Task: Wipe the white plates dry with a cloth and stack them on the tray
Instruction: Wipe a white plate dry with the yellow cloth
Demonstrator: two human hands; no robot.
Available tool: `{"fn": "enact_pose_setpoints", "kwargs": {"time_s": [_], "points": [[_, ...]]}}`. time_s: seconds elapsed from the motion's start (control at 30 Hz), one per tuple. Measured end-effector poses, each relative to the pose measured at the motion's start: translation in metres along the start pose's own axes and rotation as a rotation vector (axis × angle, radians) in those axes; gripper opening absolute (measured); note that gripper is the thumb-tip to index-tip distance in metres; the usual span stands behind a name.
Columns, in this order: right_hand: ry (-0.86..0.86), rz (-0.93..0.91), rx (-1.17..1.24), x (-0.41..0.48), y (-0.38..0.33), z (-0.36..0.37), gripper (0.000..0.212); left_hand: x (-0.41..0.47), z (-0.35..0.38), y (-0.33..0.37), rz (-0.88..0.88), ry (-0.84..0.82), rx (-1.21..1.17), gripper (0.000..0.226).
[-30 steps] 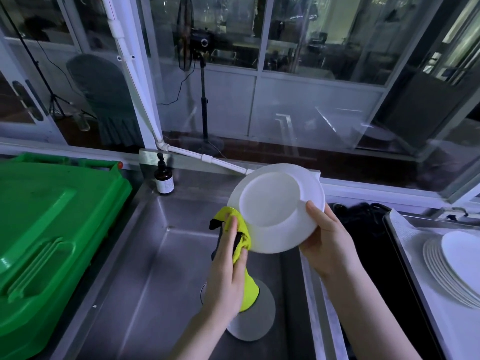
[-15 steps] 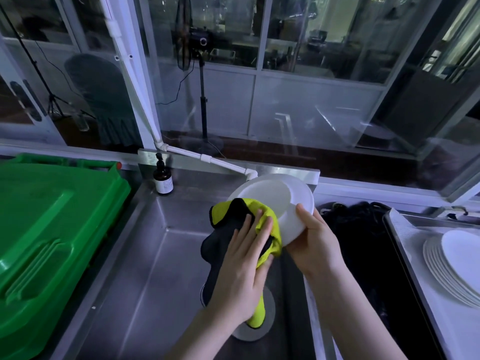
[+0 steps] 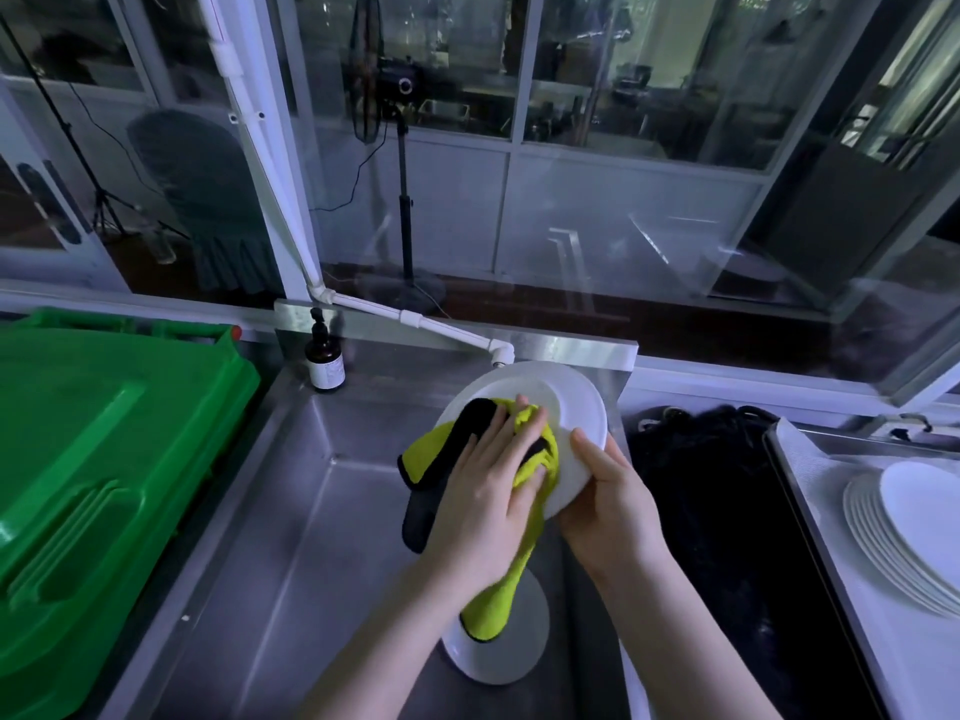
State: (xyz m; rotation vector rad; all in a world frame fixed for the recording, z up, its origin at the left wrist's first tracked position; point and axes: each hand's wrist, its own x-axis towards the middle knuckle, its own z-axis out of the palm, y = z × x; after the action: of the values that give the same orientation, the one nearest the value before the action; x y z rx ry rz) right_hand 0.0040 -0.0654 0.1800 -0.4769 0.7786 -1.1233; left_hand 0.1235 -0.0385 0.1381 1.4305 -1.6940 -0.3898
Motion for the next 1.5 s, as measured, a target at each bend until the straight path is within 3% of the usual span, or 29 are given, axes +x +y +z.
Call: {"fn": "enact_pose_setpoints", "kwargs": {"time_s": [0.23, 0.37, 0.57, 0.83, 0.93, 1.13, 1.2, 1.4, 1.5], "points": [[-0.007, -0.113, -0.079, 0.003, -0.025, 0.002, 0.031, -0.047, 0.000, -0.016, -0.187, 0.175, -0.184, 0.053], [-0.066, -0.102, -0.113, 0.000, -0.026, 0.004, 0.030, -0.022, -0.007, -0.012, -0.322, 0.244, -0.364, 0.053], [-0.203, -0.001, -0.286, -0.013, -0.021, -0.007, 0.042, 0.032, -0.058, -0.030, -0.265, 0.074, -0.303, 0.046], [-0.307, 0.142, -0.376, -0.010, -0.011, 0.001, 0.036, 0.040, -0.055, -0.002, 0.233, -0.165, 0.034, 0.044], [-0.314, 0.124, -0.363, -0.010, -0.015, 0.000, 0.035, 0.032, -0.056, -0.005, 0.173, -0.086, -0.068, 0.045], [-0.196, 0.012, -0.322, -0.008, -0.027, 0.000, 0.037, 0.008, -0.054, -0.023, -0.278, 0.199, -0.174, 0.042], [-0.166, -0.024, -0.273, -0.007, -0.032, 0.002, 0.038, -0.012, -0.048, -0.021, -0.245, 0.221, -0.128, 0.045], [-0.145, 0.003, -0.244, -0.009, -0.014, 0.004, 0.031, -0.030, -0.014, 0.010, 0.070, 0.108, -0.030, 0.052], [-0.156, 0.022, -0.226, -0.013, -0.008, 0.000, 0.029, -0.011, -0.019, 0.006, 0.047, 0.069, -0.080, 0.054]]}}
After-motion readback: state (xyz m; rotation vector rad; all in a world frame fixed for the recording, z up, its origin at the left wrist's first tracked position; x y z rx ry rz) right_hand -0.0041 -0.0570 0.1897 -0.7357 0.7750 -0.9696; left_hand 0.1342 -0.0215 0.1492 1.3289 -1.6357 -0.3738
